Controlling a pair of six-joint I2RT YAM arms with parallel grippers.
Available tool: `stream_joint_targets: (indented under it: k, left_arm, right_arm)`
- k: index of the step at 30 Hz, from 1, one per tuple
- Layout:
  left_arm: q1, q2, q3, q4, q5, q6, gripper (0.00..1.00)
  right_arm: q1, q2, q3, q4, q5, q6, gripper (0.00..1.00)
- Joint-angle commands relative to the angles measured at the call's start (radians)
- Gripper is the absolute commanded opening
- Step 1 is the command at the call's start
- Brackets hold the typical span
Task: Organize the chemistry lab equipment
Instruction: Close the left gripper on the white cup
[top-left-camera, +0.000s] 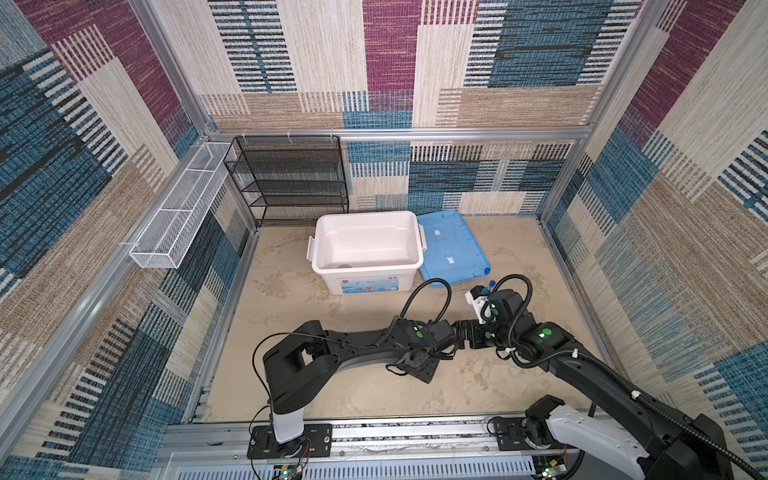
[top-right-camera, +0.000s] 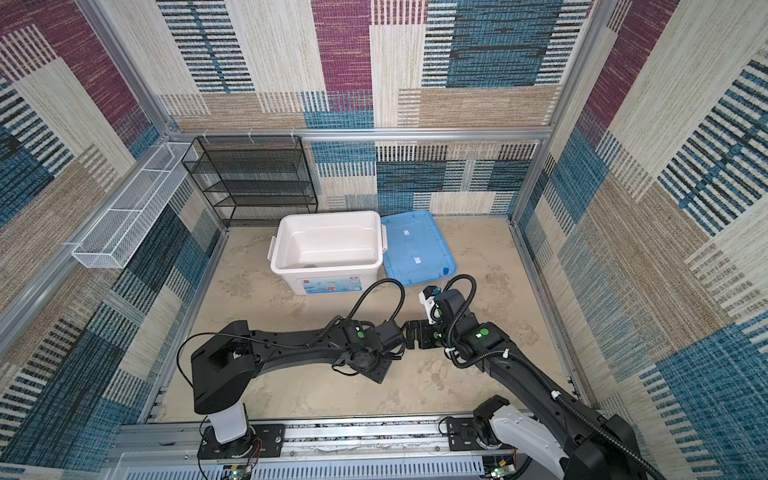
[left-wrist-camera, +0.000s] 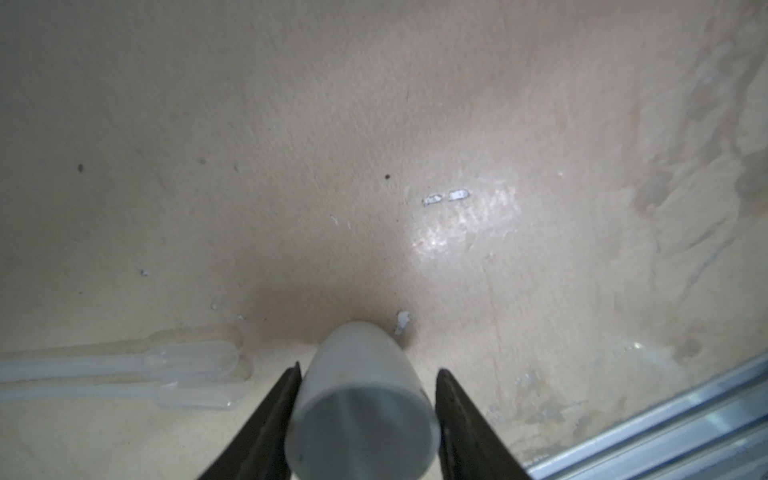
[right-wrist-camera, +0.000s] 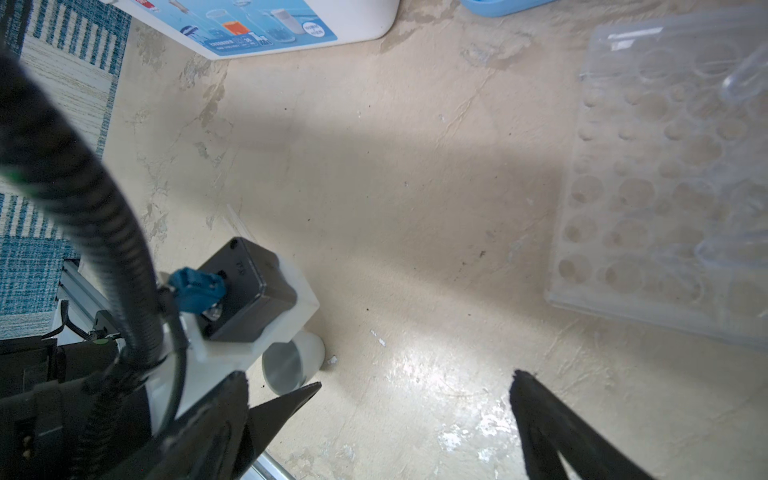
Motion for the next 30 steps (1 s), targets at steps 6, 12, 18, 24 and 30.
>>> stream_joint_targets:
  k: [6,12,18,24,30]
  left_arm:
    - [-0.002,0.017,0.015,-0.027,-0.018,-0.021,0.52]
    - [-0.003,0.026,0.02,-0.025,-0.012,-0.018,0.46]
    - [-0.003,0.028,0.02,-0.027,-0.007,-0.013,0.42]
    - [-0.005,0.02,0.018,-0.026,-0.013,-0.014,0.39]
    - [-0.006,0.019,0.021,-0.025,-0.011,-0.014,0.32]
  right_arm:
    - [0.002,-0.004,-0.001,0.029,0.003,-0.003,0.97]
    - [0.002,-0.023,-0.004,0.032,0.018,0.003,0.97]
    - [0.002,-0.027,-0.002,0.032,0.018,0.007,0.96]
    - [0.002,-0.025,-0.002,0.033,0.006,0.005,0.96]
    - [0.002,-0.04,-0.002,0.036,0.003,0.003,0.95]
